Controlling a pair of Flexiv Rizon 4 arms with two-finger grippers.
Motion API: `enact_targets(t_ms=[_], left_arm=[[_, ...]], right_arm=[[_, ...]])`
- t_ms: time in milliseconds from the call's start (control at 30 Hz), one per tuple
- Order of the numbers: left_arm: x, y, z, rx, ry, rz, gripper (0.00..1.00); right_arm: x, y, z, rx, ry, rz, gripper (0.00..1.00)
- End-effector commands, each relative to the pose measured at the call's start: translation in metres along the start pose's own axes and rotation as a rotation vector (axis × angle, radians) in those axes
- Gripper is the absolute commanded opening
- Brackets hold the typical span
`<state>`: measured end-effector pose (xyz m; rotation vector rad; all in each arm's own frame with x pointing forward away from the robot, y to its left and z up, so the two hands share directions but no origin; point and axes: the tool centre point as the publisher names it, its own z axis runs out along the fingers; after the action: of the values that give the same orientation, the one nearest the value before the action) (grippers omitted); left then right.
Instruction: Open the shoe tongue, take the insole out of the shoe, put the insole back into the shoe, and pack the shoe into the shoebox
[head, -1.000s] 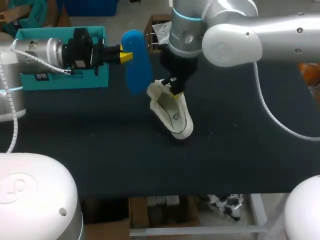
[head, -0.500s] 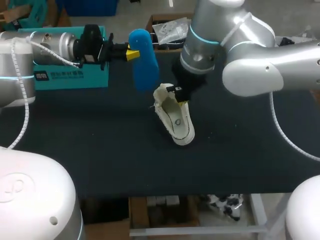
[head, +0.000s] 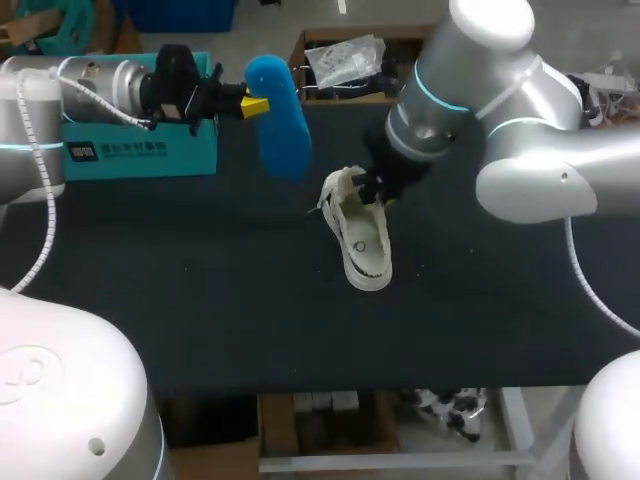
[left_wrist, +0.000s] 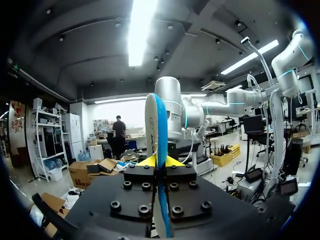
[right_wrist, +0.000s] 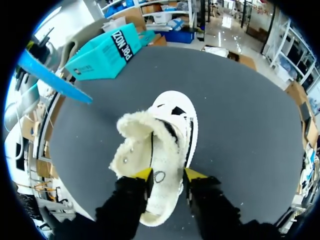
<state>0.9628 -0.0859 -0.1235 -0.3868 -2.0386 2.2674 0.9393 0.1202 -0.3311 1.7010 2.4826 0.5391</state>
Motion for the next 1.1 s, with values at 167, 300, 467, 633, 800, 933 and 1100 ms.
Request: enact_targets(t_ms=[167,300,467,633,800,933,1100], left_arm=[[0.021,-0.012,0.012,-0.02,-0.016,-0.073,0.0],[0.047,-0.015,0.026,-0.079,-0.035,-0.083,0.0],[0.078,-0.014,0.046,-0.113,-0.058,-0.108,0.0],[0.107,-0.011,0.056,-0.091,-0.085,-0.169,0.0],[0.132,-0.002,0.065,-0.078,-0.123,-0.215,0.0],[0.149,-0.001,0.072,-0.071,-0.152,-0.229,0.0],[0.165,-0.003,0.076,-0.06,-0.167,-0.236,0.0]], right_arm=[[-0.009,-0.011,-0.018,-0.082,-0.003,-0.023,1.0],[-0.009,-0.011,-0.018,-0.082,-0.003,-0.023,1.0],[-0.009,-0.011,-0.018,-0.082,-0.003,-0.023,1.0],[-0.009,-0.011,-0.018,-0.082,-0.003,-0.023,1.0],[-0.009,-0.011,-0.018,-0.082,-0.003,-0.023,1.0],[-0.009,-0.014,-0.021,-0.087,0.015,-0.014,1.0],[-0.013,-0.033,-0.041,-0.14,0.151,0.081,1.0]])
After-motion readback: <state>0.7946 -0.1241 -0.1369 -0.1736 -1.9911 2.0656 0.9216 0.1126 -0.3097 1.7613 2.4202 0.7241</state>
